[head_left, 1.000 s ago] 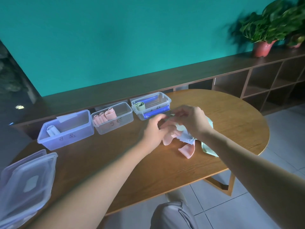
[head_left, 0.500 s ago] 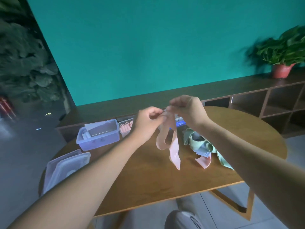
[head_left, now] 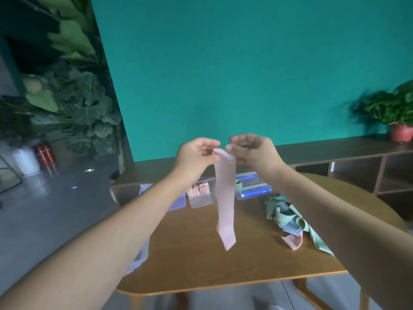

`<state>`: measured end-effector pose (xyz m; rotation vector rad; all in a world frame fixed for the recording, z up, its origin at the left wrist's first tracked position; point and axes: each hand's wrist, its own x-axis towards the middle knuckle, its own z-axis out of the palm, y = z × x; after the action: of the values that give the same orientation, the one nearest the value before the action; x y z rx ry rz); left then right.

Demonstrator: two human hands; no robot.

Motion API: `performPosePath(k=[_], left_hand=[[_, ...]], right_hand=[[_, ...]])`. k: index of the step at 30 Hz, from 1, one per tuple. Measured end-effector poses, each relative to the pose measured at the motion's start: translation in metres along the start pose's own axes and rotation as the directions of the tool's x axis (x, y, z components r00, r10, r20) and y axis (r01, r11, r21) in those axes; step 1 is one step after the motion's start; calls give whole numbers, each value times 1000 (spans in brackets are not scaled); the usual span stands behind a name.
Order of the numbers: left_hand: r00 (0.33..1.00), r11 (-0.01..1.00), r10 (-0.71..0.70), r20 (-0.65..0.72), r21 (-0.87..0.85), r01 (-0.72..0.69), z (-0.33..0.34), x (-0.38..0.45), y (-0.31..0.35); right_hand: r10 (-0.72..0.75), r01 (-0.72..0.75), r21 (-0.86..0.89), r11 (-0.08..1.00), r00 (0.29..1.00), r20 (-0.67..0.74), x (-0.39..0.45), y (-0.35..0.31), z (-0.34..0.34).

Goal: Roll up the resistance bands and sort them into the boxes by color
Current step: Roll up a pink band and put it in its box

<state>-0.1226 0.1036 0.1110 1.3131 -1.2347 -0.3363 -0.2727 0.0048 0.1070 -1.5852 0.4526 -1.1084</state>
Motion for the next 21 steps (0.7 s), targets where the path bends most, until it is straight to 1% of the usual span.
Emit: performPosePath(k=[3,6,9,11,12,14,15,17,19,21], left_hand=[[1000,1000,-3,22,-31,4,-11,-4,13],[998,996,-32,55,-76,36,-20,-8,24],[991,967,-105,88,-222,122,-25,-12,37],[985,938,-157,75,-302,173,-25,-14,44],[983,944,-176,47,-274,182,-25,-14,46],[982,970,-190,0,-152,188,-27,-13,49],[981,975,-193,-7,-108,192,-27,-13,52],[980,978,-198,-4,-72,197,-29,-15,58],[981,980,-195,-9,-42,195,-30,-17,65],[983,983,-185,-16,-9,185,-30,-20,69]], right_hand=[[-38,39,-57,998,999,7,0,-12,7],[-87,86,-102,991,996,3,-2,-22,12],[-129,133,-136,982,991,36,-4,-28,16],[-145,153,-133,979,987,69,-7,-32,19],[-157,167,-131,977,984,85,-8,-35,20],[-180,193,-119,974,977,115,-12,-40,23],[-188,202,-114,973,974,128,-13,-42,23],[-200,220,-122,968,967,156,-15,-46,24],[-191,213,-157,964,971,146,-16,-47,24],[-180,198,-218,955,979,99,-17,-49,24]])
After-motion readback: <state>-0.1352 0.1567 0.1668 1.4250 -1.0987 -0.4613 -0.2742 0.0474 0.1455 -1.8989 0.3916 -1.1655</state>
